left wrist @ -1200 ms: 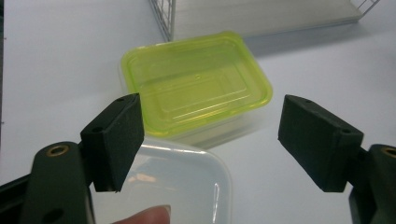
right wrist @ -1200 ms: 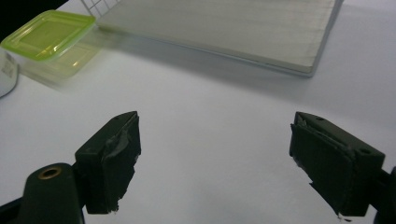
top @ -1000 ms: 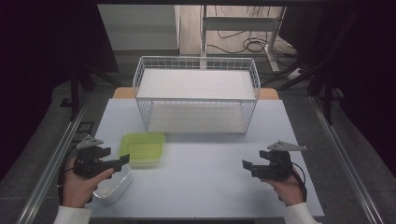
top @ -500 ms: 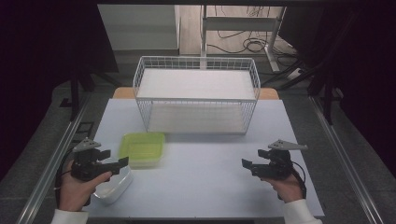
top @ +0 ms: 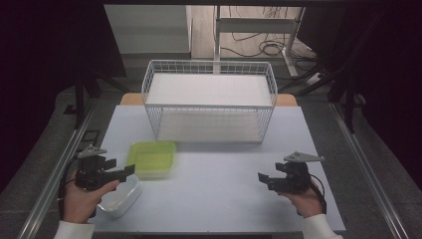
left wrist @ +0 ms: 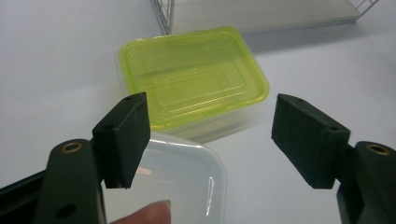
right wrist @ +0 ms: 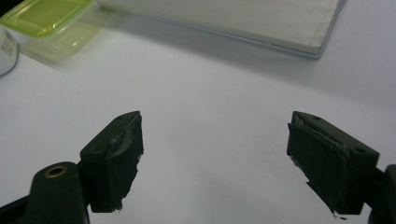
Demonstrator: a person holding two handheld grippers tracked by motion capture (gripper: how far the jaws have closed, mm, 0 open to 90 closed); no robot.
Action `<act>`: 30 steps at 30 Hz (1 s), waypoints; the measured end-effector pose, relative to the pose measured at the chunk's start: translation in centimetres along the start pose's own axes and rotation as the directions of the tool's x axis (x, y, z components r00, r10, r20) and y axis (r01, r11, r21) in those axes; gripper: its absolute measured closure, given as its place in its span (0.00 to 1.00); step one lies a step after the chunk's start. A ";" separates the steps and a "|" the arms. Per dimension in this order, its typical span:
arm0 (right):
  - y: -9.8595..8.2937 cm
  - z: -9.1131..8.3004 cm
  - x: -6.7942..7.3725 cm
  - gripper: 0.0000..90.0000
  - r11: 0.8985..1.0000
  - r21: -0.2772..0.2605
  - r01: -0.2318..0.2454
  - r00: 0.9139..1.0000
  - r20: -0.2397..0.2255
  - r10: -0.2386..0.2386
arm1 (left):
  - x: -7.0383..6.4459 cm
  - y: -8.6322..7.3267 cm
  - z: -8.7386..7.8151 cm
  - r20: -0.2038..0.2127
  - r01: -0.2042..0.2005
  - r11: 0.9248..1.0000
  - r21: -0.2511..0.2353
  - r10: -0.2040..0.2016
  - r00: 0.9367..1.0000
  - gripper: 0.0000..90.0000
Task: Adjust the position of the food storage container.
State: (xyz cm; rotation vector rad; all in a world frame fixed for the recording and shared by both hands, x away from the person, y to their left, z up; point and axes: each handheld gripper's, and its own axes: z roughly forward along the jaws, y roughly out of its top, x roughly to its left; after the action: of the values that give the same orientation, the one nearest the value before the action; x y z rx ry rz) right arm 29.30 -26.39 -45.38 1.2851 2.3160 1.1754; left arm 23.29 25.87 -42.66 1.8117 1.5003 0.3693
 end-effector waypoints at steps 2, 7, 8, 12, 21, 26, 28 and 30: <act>0.0 0.3 0.0 0.21 1.000 0.009 0.013 1.000 -0.001 -0.013 | 0.2 0.2 0.1 0.007 0.003 1.000 0.008 -0.003 1.000 0.33; 0.2 0.6 0.2 0.22 1.000 0.018 0.018 1.000 -0.004 -0.017 | 0.5 1.0 0.8 0.008 0.012 0.999 0.029 -0.012 1.000 0.34; 0.2 0.6 0.2 0.22 1.000 0.018 0.021 1.000 -0.002 -0.021 | 0.5 1.1 0.9 0.006 0.016 0.999 0.036 -0.016 1.000 0.34; 0.2 0.6 0.3 0.22 0.999 0.022 0.031 1.000 -0.002 -0.031 | 0.8 2.0 1.4 -0.007 0.026 0.998 0.065 -0.026 1.000 0.34; 0.0 0.2 -0.2 0.22 1.000 0.018 0.012 1.000 0.013 -0.012 | 3.0 4.3 3.8 -0.061 0.072 0.985 0.158 -0.063 0.996 0.49; -0.1 0.3 -0.5 0.22 1.000 0.024 0.000 1.000 0.001 0.000 | 3.9 5.5 4.9 -0.045 0.078 0.978 0.196 -0.070 0.997 0.62; 0.0 0.3 -0.5 0.23 1.000 0.024 -0.005 1.000 -0.001 0.005 | 4.3 5.9 5.4 -0.048 0.081 0.974 0.210 -0.073 0.996 0.67; 0.1 0.4 -0.5 0.23 1.000 0.025 -0.006 1.000 0.003 0.006 | 4.9 6.1 5.8 -0.053 0.084 0.972 0.220 -0.074 0.996 0.74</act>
State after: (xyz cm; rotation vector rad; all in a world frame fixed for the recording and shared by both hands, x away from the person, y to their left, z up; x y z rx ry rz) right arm 29.88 -26.59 -45.68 1.3019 2.3337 1.1488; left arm 32.70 28.14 -43.52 1.9190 1.6963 0.2106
